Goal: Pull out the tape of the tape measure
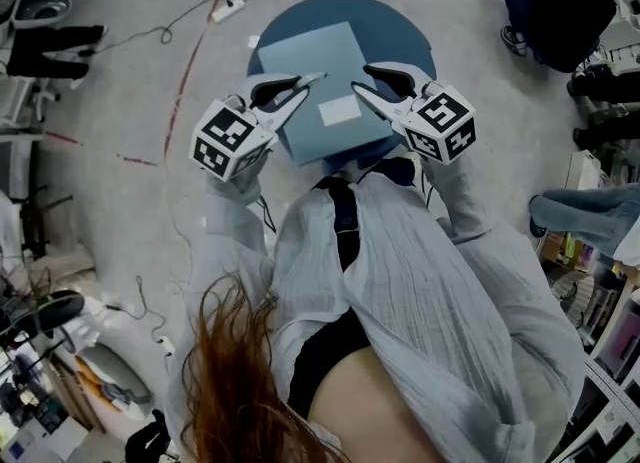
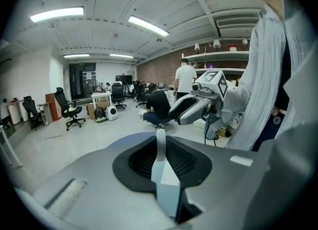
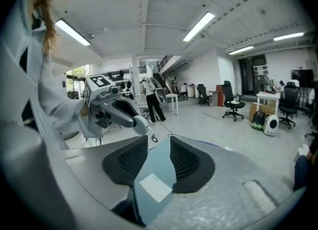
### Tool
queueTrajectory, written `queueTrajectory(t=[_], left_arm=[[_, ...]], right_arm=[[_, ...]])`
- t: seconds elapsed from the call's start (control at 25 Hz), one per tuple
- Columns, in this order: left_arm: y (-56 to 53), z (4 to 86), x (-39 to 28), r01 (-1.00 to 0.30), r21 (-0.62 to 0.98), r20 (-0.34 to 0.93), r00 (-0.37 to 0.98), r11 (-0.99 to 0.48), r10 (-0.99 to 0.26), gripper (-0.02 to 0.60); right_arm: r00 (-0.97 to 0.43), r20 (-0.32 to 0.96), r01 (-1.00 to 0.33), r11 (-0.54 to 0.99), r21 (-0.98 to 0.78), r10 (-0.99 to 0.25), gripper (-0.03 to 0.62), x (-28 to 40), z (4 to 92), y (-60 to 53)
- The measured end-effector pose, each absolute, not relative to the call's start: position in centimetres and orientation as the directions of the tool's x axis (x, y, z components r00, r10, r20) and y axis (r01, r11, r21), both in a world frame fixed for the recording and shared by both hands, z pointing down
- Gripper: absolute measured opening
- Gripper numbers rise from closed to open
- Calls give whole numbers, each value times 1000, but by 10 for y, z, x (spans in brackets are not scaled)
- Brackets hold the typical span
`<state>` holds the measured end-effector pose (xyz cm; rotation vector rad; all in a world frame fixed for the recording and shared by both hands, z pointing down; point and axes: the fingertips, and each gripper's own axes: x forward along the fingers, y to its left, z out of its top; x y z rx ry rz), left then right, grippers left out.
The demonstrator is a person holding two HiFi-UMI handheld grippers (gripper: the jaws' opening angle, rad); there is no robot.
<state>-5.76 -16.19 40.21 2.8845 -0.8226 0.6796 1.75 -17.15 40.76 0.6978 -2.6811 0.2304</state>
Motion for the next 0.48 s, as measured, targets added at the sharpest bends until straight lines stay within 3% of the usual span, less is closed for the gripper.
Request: queueTrajectory(t=[0.12,0.48], left_arm=[[-157,397,-54,-483,-59,437,774,-873,-458,77],[-141,395,-48,-391,-71,439,814,-918,-381,77]], right_arm=[[-828,439,-380,925,20,-350,172,-1,414,-164],[-813,541,-182,977,114,-215,173,-30,430,-157]])
